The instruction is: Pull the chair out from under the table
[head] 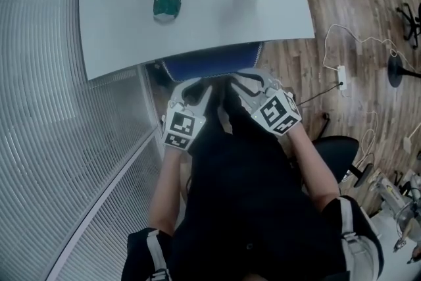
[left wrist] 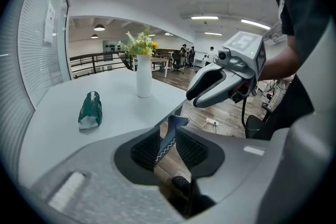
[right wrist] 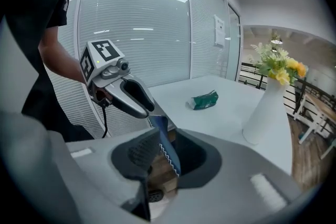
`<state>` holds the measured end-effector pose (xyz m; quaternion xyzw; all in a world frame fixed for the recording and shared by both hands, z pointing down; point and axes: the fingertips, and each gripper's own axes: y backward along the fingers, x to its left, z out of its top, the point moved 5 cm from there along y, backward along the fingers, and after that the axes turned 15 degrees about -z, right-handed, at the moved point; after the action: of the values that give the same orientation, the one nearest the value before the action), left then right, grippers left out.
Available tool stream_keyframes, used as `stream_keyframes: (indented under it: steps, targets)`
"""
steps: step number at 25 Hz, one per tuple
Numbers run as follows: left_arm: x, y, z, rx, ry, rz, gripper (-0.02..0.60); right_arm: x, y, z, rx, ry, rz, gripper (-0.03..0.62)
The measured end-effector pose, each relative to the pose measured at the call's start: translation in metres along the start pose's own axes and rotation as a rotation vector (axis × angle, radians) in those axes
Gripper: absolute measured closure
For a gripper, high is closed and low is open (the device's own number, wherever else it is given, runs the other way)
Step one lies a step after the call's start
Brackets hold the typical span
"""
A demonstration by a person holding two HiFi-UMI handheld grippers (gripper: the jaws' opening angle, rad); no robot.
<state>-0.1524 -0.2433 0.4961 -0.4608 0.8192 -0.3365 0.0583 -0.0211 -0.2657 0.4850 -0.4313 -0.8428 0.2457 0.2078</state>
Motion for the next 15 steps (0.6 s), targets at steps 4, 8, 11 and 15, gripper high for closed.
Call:
stream_keyframes:
  steps: [4,8,11,15]
  targets:
    - [0.009,-0.013,-0.011,0.084,-0.030,-0.054,0.439,0.001,-0.015,-0.005,0.026,0.049,0.009,0.496]
    - [0.012,-0.026,-0.022,0.161,-0.074,-0.078,0.428,0.007,-0.028,-0.014,0.053,0.099,0.029,0.493]
    - [0.014,-0.036,-0.031,0.208,-0.112,-0.083,0.423,0.012,-0.038,-0.025,0.083,0.138,0.040,0.487]
    - [0.017,-0.049,-0.041,0.276,-0.176,-0.077,0.423,0.017,-0.051,-0.042,0.121,0.199,0.043,0.482]
